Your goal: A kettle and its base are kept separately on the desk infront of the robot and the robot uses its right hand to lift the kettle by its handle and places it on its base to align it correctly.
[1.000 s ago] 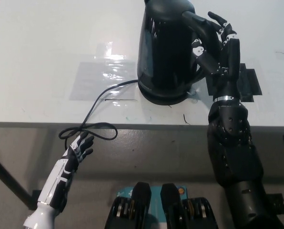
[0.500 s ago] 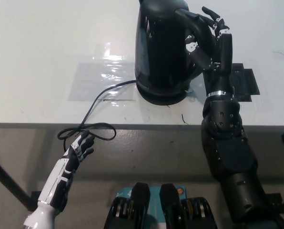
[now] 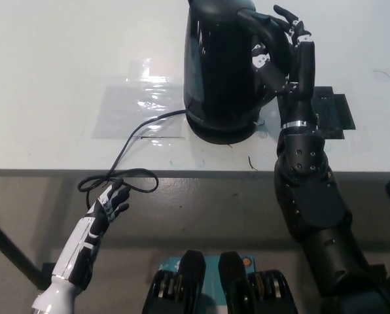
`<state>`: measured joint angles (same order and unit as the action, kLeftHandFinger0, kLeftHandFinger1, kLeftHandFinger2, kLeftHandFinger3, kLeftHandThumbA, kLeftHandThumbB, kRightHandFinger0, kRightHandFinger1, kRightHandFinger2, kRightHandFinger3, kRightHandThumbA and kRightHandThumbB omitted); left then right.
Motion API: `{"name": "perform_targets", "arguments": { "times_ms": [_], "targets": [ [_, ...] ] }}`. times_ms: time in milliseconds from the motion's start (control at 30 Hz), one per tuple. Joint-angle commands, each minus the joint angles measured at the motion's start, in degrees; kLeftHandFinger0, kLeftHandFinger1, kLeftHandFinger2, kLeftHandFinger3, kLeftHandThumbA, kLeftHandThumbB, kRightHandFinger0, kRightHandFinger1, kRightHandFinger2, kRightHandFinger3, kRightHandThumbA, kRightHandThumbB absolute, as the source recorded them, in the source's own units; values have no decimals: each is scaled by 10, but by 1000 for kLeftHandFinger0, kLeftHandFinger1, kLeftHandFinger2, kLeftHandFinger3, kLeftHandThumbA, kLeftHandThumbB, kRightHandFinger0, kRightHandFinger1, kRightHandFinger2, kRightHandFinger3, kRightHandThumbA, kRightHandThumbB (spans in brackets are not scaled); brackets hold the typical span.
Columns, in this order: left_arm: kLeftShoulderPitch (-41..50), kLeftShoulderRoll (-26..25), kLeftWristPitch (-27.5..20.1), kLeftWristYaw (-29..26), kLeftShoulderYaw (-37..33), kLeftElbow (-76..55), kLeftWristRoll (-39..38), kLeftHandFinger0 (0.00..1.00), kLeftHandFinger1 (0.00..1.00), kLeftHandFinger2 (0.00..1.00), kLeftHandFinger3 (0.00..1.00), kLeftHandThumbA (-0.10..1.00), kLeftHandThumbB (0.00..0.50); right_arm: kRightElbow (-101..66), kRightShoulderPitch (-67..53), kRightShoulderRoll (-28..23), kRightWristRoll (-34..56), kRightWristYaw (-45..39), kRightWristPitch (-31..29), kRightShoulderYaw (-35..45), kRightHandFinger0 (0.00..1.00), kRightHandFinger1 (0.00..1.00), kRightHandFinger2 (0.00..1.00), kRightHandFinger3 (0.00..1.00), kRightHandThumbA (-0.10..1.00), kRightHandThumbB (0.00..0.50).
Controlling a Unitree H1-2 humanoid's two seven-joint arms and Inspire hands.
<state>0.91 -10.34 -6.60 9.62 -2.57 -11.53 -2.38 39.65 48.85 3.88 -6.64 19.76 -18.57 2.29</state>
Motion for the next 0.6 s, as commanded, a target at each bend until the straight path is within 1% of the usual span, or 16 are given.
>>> {"name": "perform_targets", "arguments": {
  "times_ms": [0,133,167,200,233,300,433,533,567],
  "targets": [
    [-13,-9,-8,4,6,-7,-3,1000,1000,1000,1000,1000,86,0,24,9,-24,5,-14,-18,0,294,688,779,-100,155],
    [-14,-9,0,5,7,-11,-7,1000,1000,1000,1000,1000,91,-22,6,11,-37,2,-20,-32,0,302,686,771,-100,141],
    [-14,-9,2,5,8,-11,-9,1000,1000,1000,1000,1000,86,-27,3,11,-38,1,-22,-34,0,244,616,686,-100,162],
    [-15,-10,3,5,8,-11,-9,1000,1000,1000,1000,1000,87,-38,-7,11,-42,0,-26,-38,0,288,654,724,-100,151],
    [-16,-10,2,5,8,-10,-8,1000,1000,1000,1000,1000,88,-47,-17,12,-48,1,-32,-43,4,300,662,732,-100,149],
    [-15,-11,0,5,9,-9,-8,1000,1000,1000,1000,1000,87,-68,-36,12,-52,-1,-34,-49,6,310,663,732,-100,140],
    [-16,-10,1,4,10,-9,-7,1000,1000,1000,1000,1000,97,-107,-64,10,-53,-6,-26,-55,1,311,660,731,-100,141],
    [-18,-9,-2,5,9,-7,-6,1000,1000,1000,1000,1000,73,-129,-83,6,-51,-11,-23,-56,0,309,661,731,-100,141],
    [-18,-9,-1,4,9,-8,-6,1000,1000,1000,1000,1000,80,-131,-85,4,-55,-9,-23,-57,0,308,660,732,-100,141]
  ]
}}
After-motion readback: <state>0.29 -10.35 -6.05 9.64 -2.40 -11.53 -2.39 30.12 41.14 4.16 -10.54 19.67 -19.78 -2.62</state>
